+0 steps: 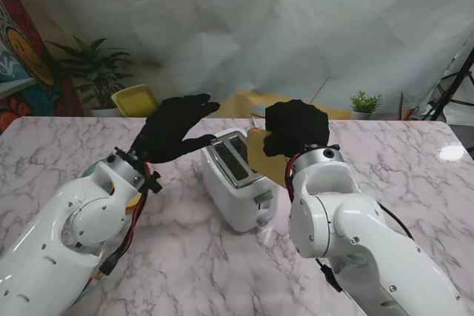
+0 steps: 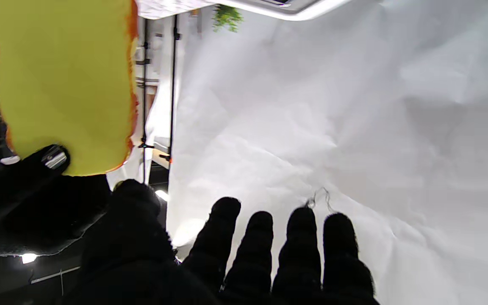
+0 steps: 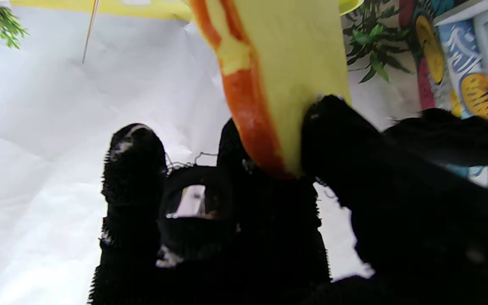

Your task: Toast the toast slices

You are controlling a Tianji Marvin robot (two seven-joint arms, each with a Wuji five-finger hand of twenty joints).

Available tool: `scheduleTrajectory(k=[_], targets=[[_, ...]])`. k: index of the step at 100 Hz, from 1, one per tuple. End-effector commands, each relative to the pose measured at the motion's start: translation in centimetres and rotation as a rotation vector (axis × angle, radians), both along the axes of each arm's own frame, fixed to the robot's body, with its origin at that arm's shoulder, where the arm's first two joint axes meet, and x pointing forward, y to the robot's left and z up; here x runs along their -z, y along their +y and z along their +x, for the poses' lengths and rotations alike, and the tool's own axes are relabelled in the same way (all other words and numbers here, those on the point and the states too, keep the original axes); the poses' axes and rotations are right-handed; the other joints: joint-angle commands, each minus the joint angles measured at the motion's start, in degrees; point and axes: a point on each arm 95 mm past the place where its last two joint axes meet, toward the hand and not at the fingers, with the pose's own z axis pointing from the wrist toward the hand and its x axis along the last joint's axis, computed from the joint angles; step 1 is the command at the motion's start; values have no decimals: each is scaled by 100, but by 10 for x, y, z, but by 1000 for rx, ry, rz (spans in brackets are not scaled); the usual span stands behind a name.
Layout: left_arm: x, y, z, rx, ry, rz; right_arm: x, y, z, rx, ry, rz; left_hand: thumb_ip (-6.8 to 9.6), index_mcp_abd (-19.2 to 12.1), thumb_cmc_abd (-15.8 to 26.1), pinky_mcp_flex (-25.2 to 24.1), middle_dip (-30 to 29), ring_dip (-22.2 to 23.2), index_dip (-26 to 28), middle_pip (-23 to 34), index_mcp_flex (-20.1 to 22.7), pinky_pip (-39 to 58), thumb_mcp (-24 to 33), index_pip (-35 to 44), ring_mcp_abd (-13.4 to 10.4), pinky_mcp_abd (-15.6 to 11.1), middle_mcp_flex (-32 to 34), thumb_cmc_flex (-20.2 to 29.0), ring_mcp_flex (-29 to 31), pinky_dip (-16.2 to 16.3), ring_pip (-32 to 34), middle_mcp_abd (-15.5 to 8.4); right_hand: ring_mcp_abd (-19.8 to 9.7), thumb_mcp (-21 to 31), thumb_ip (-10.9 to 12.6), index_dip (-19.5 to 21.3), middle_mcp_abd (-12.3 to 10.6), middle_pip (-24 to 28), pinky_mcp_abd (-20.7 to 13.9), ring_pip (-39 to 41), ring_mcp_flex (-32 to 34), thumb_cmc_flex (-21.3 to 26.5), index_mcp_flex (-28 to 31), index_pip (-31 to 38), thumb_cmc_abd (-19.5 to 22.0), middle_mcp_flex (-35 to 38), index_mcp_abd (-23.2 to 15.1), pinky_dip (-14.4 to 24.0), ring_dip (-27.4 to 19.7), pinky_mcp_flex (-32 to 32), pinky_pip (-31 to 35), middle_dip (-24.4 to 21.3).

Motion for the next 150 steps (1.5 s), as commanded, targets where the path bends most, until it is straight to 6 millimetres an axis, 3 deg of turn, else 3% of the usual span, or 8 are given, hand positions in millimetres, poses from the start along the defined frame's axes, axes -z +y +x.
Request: scheduleTrajectory(k=[1,11,20,39,70,90,110,150], targets=[[10,10,-8,-19,30,18,0,3,5,13,12,35,97,248,438,-287,-137,-218,-81,-222,-376,-469,-177,-236,119,-97,-524,-225,-551,-353,-200,205,-417,690,38,-23,644,411,-141,373,14,246,414,612,-108,526,-85,-34,31,96,169,-1],[11,25,-21,-52,57,57,1,7,9,37,23,68,100,398,600,-364,-297,-681,-136,-556,-724,-1147,-193,-476,186,-170,-987,-393,-992,-941,-365,342,-399,695,33,-44,668,423,-140,380,14,259,421,614,-125,532,-55,-33,21,95,182,-15],[7,38,-29,-62,76,105,2,10,14,55,31,91,96,419,664,-349,-393,-984,-210,-757,-870,-1639,-198,-592,89,-338,-1047,-501,-1046,-1242,-595,255,-381,711,29,-58,682,433,-138,401,13,268,436,619,-154,537,-40,-29,18,98,208,-27],[-9,59,-37,-31,123,145,5,16,25,84,43,126,92,409,713,-274,-591,-1288,-350,-832,-1052,-2155,-201,-691,-42,-567,-1046,-582,-1077,-1469,-787,198,-367,740,20,-73,702,445,-149,421,11,275,454,622,-196,552,-34,-32,8,96,233,-47],[-25,56,-25,94,215,127,20,20,46,149,57,204,83,171,682,-29,-661,-1400,-413,-795,-822,-2477,-213,-600,-291,-753,-696,-626,-981,-1465,-633,-125,-336,796,5,-87,722,463,-119,443,9,273,484,633,-254,566,-7,-44,-5,85,259,-74],[-29,42,-11,149,251,134,25,16,52,178,47,234,79,155,624,75,-668,-1426,-420,-741,-782,-2488,-210,-575,-335,-804,-583,-643,-906,-1434,-518,-141,-333,835,-8,-94,723,475,-120,463,7,259,505,637,-289,581,-21,-49,-9,89,285,-88],[-36,39,-10,159,260,151,31,12,63,225,33,281,81,162,595,145,-666,-1432,-422,-680,-725,-2493,-196,-546,-311,-781,-501,-622,-856,-1411,-429,-79,-309,885,-21,-108,732,487,-106,484,6,257,525,639,-345,596,2,-61,-13,91,304,-106],[-33,72,-25,93,323,209,35,13,67,248,41,342,76,148,553,224,-660,-1430,-418,-647,-641,-2495,-202,-509,-247,-722,-442,-615,-764,-1377,-365,-23,-288,916,-37,-132,754,491,-76,502,4,264,546,637,-389,607,8,-80,-22,89,330,-131]])
